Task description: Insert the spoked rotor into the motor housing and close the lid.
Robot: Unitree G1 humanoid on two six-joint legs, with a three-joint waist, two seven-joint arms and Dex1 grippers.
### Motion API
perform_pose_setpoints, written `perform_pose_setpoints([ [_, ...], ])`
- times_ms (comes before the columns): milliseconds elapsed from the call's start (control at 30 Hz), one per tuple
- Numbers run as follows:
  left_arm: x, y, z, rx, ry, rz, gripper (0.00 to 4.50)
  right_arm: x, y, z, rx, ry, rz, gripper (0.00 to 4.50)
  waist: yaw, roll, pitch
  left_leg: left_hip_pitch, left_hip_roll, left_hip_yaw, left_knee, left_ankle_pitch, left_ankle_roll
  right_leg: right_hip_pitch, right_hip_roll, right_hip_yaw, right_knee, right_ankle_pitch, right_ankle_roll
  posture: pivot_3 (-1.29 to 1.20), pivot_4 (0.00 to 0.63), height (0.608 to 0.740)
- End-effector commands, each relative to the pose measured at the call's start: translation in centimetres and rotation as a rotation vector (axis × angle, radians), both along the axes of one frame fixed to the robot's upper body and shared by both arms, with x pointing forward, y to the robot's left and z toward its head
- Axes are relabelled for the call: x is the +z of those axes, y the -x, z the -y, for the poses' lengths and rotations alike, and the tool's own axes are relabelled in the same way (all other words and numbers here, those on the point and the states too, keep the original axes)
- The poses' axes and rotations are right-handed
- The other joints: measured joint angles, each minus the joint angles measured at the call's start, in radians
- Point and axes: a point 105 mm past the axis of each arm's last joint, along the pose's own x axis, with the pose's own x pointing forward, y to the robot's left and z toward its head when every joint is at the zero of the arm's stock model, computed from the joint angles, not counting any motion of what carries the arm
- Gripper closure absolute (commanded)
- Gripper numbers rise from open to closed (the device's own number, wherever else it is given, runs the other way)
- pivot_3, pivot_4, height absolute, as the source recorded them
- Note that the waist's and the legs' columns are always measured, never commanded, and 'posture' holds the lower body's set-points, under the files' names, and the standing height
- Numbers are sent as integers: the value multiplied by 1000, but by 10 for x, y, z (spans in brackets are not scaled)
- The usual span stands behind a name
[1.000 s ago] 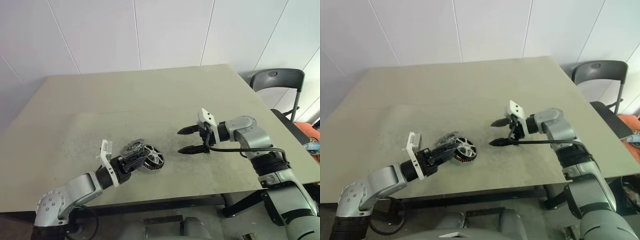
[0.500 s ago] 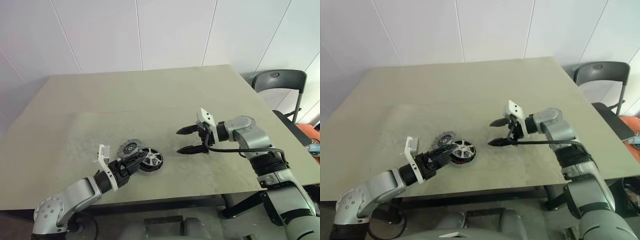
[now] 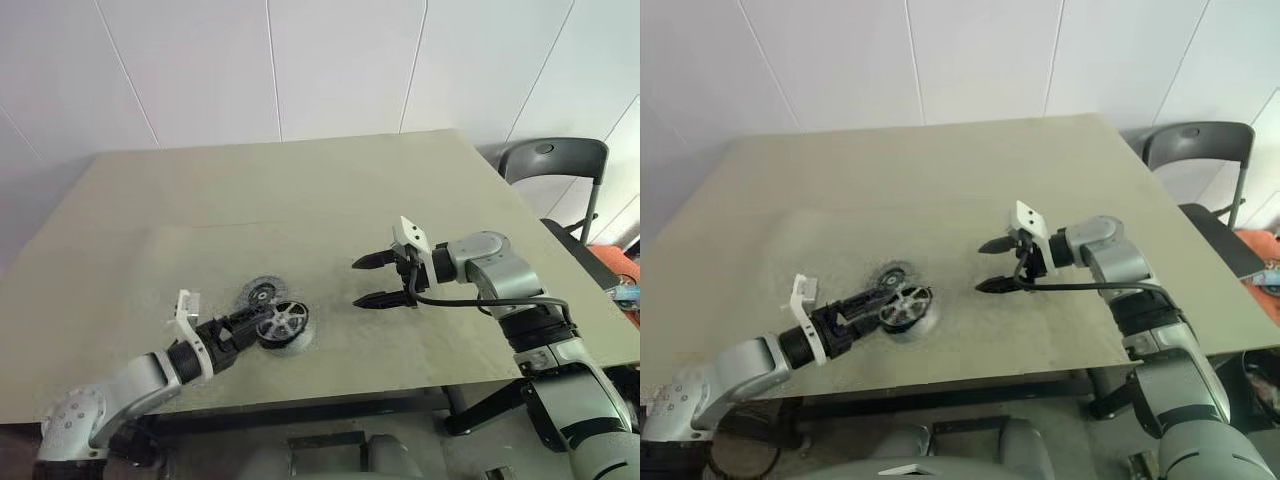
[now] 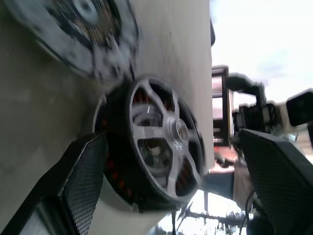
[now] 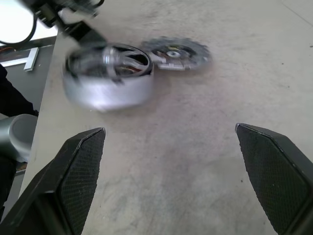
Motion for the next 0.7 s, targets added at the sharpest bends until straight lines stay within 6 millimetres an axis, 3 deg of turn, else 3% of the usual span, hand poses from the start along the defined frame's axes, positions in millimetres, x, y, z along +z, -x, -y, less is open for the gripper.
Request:
perform_pose_setpoints([
  [33,29,-1,-2,-51,33,141,22,10,1,-6,28,-16,34,0,2,0,0,0,0,0,0,0,0,0,0,0,0,0,0,0,0,740],
  [367,21,4,-11,-79,-36,110,22,11,2,-7,28,-24,33,0,1,0,0,0,0,0,-1,0,0,-1,0,0,0,0,0,0,0,740],
  [500,23,-3,-38,-2,-293,205,22,26,3,-19,39,-97,36,0,-1,1,0,0,0,0,-1,0,0,-1,0,0,0,0,0,0,0,740],
  [633,44,-11,-61,44,-599,460,22,41,10,-45,110,-162,38,0,0,2,1,-1,0,1,-2,0,0,-2,0,0,-1,0,0,0,0,740],
  [700,42,-9,-71,-20,-765,518,22,43,12,-62,145,-162,68,0,-1,2,1,-1,0,1,-3,0,0,-2,0,0,-1,0,0,0,0,740],
])
